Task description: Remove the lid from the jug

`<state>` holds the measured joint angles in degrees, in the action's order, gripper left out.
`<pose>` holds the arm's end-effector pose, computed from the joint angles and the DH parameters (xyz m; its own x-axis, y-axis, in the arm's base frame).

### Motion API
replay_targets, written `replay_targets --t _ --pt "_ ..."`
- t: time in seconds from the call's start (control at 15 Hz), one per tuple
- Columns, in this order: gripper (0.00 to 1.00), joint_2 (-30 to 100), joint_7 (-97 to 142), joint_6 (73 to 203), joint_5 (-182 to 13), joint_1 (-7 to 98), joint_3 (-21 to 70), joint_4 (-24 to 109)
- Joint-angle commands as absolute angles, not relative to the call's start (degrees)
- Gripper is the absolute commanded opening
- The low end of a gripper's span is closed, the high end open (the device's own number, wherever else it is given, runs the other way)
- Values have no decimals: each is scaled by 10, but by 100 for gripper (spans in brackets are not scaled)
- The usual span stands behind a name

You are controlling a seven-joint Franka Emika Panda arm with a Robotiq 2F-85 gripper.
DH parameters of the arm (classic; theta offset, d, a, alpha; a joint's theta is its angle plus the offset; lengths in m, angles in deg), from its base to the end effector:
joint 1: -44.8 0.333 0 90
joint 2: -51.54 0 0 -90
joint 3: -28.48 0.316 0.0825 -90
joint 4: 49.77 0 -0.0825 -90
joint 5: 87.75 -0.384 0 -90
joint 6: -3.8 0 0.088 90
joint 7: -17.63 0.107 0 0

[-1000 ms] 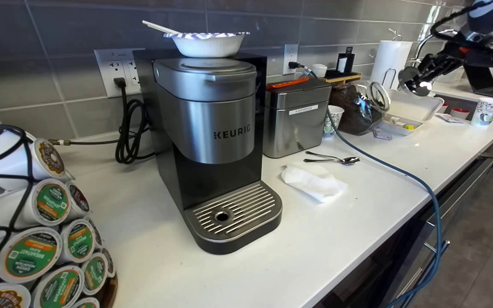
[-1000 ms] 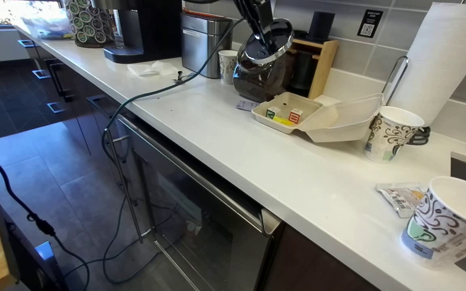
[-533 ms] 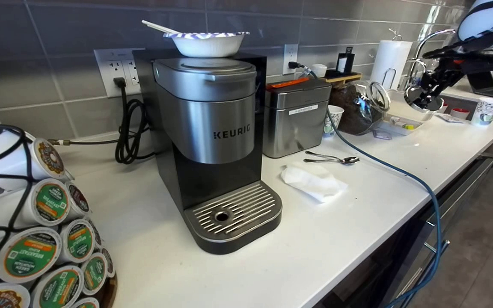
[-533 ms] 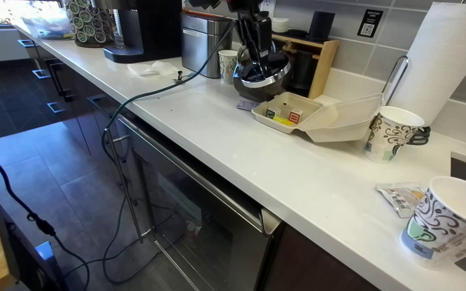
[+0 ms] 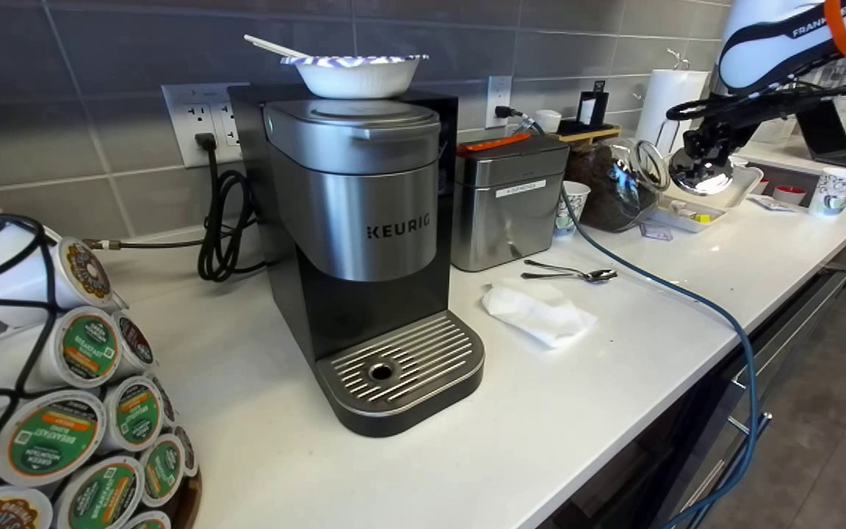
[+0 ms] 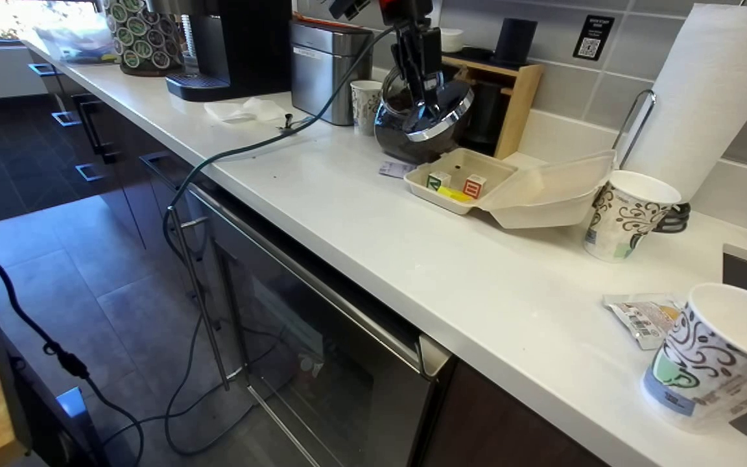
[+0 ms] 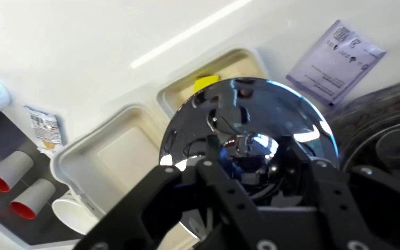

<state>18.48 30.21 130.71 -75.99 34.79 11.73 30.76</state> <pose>0.6732 -0.2967 0.4062 0.8532 -0.4373 0.2845 -0.5107 -0.8112 0.2848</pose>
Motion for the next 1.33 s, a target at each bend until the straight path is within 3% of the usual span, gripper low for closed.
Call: replay_targets --t 0.0,1.0,1.07,1.27 --pt "21 116 357 1238 -735 350 99 207" --pt "21 -70 450 1067 -761 317 104 -59" --pt "69 -77 454 1055 -760 316 104 -70" --pt "85 -90 472 1051 -766 308 107 -92"
